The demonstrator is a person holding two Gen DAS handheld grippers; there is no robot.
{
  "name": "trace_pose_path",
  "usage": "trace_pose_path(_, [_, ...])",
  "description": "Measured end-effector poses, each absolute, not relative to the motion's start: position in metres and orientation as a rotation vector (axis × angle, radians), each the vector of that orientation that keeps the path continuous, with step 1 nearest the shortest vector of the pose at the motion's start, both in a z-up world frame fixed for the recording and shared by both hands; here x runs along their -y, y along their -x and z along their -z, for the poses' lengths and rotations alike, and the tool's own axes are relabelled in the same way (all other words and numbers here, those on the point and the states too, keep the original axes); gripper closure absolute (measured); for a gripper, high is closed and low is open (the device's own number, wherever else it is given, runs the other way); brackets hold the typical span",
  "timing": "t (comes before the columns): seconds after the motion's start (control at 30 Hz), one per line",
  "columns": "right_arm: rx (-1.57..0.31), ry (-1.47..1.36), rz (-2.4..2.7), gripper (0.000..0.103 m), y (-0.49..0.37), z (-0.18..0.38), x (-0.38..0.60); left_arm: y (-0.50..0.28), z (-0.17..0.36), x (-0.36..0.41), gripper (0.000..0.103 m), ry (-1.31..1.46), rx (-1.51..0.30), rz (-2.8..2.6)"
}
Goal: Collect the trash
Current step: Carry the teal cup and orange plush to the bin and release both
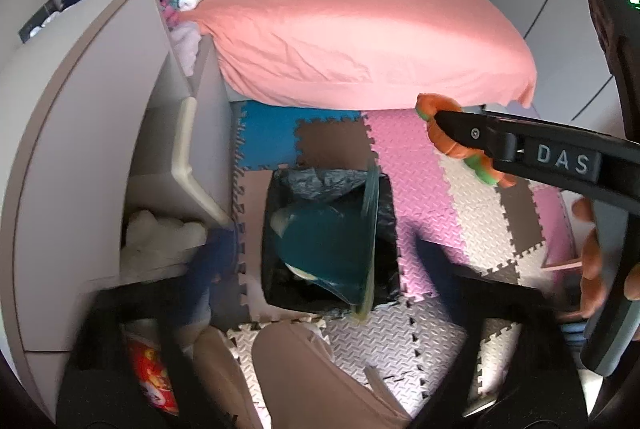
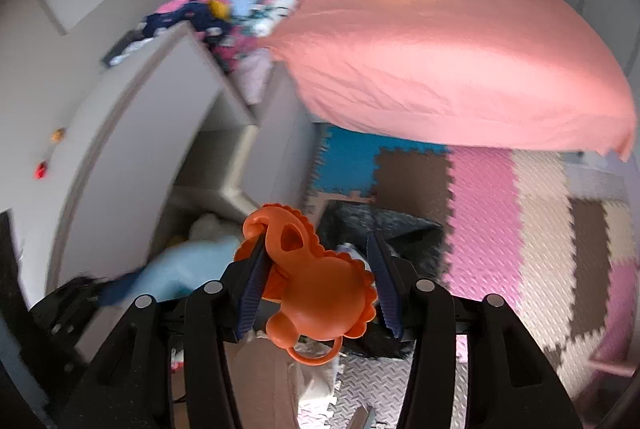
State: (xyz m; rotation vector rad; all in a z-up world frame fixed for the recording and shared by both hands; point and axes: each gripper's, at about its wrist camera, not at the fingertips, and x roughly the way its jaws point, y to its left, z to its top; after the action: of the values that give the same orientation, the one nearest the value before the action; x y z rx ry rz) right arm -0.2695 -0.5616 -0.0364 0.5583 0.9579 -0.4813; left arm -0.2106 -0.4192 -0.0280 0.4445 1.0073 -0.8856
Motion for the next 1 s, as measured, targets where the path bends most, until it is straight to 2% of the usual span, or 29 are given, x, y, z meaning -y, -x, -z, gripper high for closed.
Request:
trace_pose_path(0.57, [-0.908, -0.519, 0.535, 0.002, 0.259, 0.028, 0.562, 0.192, 0.024, 0.404, 0.006, -0.413, -1.002, 0.847])
trace_pose_path(1.0, [-0.867, -0.478, 0.487, 0.002, 0.229, 0.002, 0.544, 0.163, 0.006, 0.38, 0.006, -0.273, -1.032, 0.818])
